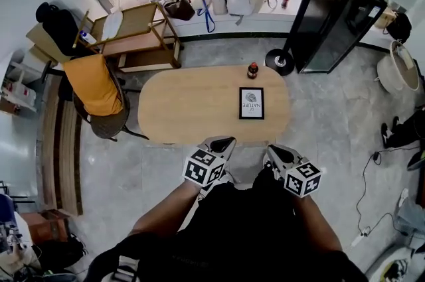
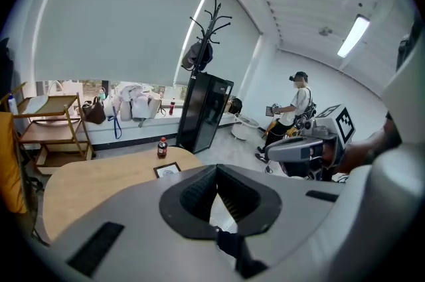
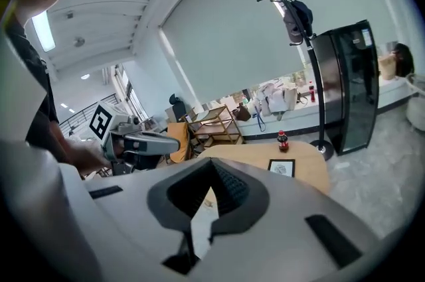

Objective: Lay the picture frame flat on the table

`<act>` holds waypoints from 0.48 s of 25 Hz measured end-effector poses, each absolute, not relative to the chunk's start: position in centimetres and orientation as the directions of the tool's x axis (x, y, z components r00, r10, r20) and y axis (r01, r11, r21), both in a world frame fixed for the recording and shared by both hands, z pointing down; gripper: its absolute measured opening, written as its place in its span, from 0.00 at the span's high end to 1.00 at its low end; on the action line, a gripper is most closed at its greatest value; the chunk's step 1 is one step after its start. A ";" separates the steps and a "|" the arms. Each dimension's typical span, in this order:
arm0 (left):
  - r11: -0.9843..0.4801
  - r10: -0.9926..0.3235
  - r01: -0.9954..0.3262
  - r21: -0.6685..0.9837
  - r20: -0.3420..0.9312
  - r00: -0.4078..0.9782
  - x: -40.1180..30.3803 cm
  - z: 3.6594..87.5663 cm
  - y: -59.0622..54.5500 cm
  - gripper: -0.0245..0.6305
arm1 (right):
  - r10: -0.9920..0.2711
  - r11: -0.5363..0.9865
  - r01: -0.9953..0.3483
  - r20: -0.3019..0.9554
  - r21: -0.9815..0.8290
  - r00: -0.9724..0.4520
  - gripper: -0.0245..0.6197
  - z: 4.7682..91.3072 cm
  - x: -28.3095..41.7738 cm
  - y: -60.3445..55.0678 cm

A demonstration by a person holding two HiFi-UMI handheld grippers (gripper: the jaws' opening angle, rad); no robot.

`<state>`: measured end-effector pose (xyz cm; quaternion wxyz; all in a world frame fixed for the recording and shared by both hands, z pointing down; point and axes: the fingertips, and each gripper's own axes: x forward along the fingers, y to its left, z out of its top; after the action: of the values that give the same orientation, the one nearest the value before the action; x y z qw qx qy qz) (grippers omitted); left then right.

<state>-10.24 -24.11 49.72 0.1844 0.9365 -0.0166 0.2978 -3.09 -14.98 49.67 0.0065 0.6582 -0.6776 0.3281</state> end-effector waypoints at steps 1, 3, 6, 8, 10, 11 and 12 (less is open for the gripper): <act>-0.933 0.086 -0.129 0.335 0.556 0.826 -10.0 49.5 -23.8 0.96 | -0.887 -0.092 -0.896 0.444 -0.435 -0.124 0.96 49.7 -3.0 -14.6; -0.938 0.097 -0.106 0.331 0.541 0.835 -9.6 48.9 -23.3 0.96 | -0.887 -0.102 -0.894 0.447 -0.436 -0.116 0.96 49.8 -3.0 -13.9; -0.944 0.084 -0.103 0.312 0.531 0.843 -9.3 48.1 -23.2 0.96 | -0.886 -0.094 -0.899 0.447 -0.427 -0.120 0.96 49.4 -2.6 -13.4; -0.941 0.052 -0.134 0.309 0.527 0.848 -9.3 47.8 -23.7 0.96 | -0.883 -0.080 -0.906 0.452 -0.415 -0.129 0.96 48.9 -2.1 -13.1; -0.935 0.019 -0.170 0.311 0.524 0.852 -9.3 47.5 -24.1 0.96 | -0.881 -0.066 -0.911 0.453 -0.407 -0.138 0.96 48.3 -1.4 -12.8; -0.932 0.006 -0.185 0.313 0.523 0.852 -9.2 47.5 -24.2 0.96 | -0.880 -0.059 -0.913 0.452 -0.404 -0.143 0.96 48.1 -1.1 -12.6; -0.928 -0.004 -0.198 0.316 0.522 0.853 -9.0 47.5 -24.0 0.96 | -0.880 -0.052 -0.914 0.452 -0.401 -0.148 0.96 47.9 -0.7 -12.4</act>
<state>-9.03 -24.04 47.52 0.1821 0.9451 -0.0533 0.2661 -0.71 -12.44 47.87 0.0273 0.6521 -0.6879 0.3176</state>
